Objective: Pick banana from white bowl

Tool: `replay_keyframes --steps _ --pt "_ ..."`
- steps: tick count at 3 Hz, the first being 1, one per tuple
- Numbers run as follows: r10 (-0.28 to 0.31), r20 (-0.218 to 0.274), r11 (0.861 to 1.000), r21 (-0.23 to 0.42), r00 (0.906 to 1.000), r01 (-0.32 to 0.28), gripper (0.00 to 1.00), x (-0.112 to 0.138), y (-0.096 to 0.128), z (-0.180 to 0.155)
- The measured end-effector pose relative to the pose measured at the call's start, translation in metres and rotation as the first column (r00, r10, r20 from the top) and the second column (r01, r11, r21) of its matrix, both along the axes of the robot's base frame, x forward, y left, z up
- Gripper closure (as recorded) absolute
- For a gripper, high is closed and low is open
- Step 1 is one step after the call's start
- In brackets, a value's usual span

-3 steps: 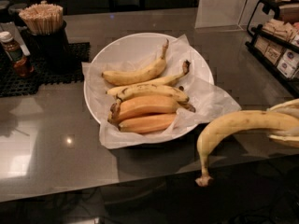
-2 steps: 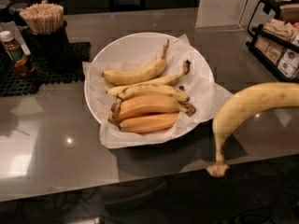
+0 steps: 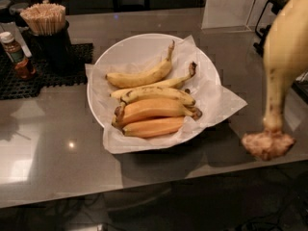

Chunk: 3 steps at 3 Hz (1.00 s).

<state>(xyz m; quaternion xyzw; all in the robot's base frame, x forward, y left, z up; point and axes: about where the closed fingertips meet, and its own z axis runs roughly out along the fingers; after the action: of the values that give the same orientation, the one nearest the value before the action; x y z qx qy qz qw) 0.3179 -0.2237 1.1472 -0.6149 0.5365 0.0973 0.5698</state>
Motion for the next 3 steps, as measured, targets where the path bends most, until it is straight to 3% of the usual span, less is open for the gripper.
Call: replay_keyframes --steps 1,2,3 --pt "-0.001 0.018 1.0 -0.003 0.9998 0.001 1.0 -0.001 0.003 0.008" --pt "0.024 -0.026 0.998 -0.059 0.9994 -0.025 1.0 0.007 0.018 -0.017" --pt "0.132 -0.069 0.989 -0.061 0.9888 -0.136 1.0 0.024 0.057 -0.039"
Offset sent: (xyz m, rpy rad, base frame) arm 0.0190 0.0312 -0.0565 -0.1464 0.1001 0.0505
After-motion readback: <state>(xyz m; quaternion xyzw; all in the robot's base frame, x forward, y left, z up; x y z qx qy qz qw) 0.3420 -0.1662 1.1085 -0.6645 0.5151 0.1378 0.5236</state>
